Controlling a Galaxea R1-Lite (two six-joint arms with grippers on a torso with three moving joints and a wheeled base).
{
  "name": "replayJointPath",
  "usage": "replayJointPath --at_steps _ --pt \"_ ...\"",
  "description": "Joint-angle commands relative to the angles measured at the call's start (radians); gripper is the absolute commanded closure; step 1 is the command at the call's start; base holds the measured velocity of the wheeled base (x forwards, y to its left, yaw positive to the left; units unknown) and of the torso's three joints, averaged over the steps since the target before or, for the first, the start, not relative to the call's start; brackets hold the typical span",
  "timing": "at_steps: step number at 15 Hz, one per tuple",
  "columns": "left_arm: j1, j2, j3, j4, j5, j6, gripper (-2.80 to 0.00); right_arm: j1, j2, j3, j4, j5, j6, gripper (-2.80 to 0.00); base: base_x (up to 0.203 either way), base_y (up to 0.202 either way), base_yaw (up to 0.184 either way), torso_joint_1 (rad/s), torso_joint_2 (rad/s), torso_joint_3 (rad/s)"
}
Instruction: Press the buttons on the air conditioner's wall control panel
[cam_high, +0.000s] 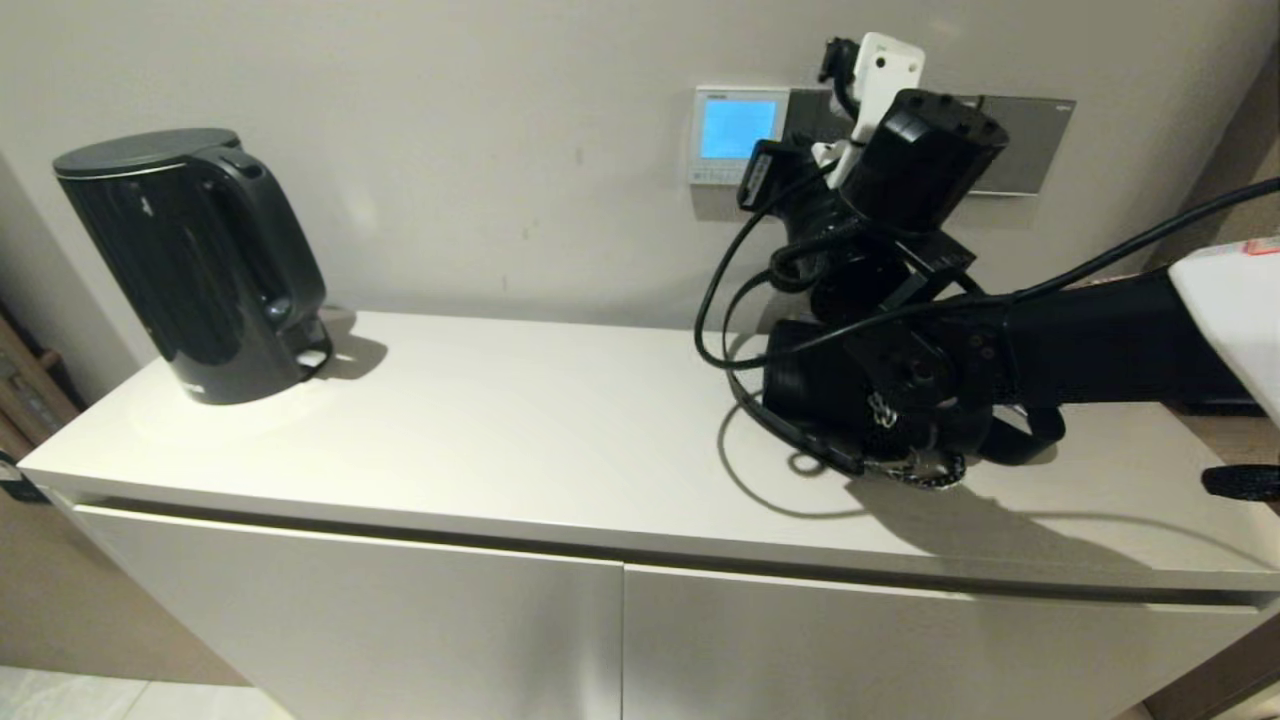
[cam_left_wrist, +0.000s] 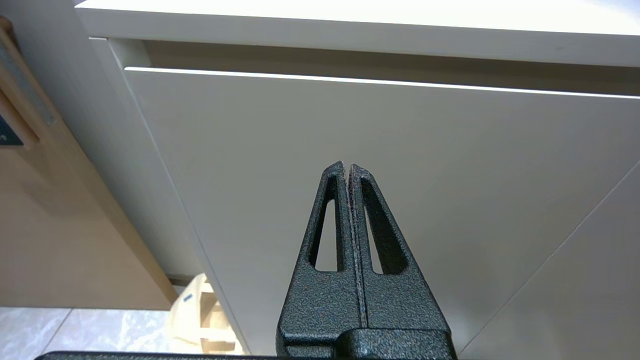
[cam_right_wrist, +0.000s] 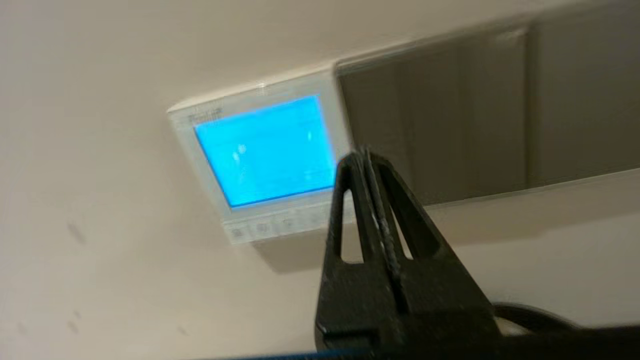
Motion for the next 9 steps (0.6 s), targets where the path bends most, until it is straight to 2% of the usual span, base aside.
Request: replayJointPath --at_steps 1,3,5,7,9 --pt "0.000 0.000 0.002 0.000 0.001 0.000 0.00 -0.012 -0.102 0.058 -0.005 -0.005 -0.017 0.00 0.000 0.000 0.000 0.000 0.00 0.000" --pt "0.000 0.000 0.002 0.000 0.001 0.000 0.00 -0.059 -0.196 0.137 0.004 -0.004 -0.042 0.00 0.000 0.000 0.000 0.000 0.00 0.000" --pt "0.000 0.000 0.002 -0.001 0.001 0.000 0.00 -0.135 -0.299 0.186 0.079 -0.003 -0.067 0.00 0.000 0.000 0.000 0.000 0.00 0.000" --pt "0.000 0.000 0.000 0.000 0.001 0.000 0.00 -0.184 -0.420 0.193 0.242 -0.002 -0.077 0.00 0.000 0.000 0.000 0.000 0.00 0.000" --pt "0.000 0.001 -0.003 0.008 -0.001 0.000 0.00 -0.199 -0.543 0.173 0.432 -0.004 -0.080 0.00 0.000 0.000 0.000 0.000 0.00 0.000"
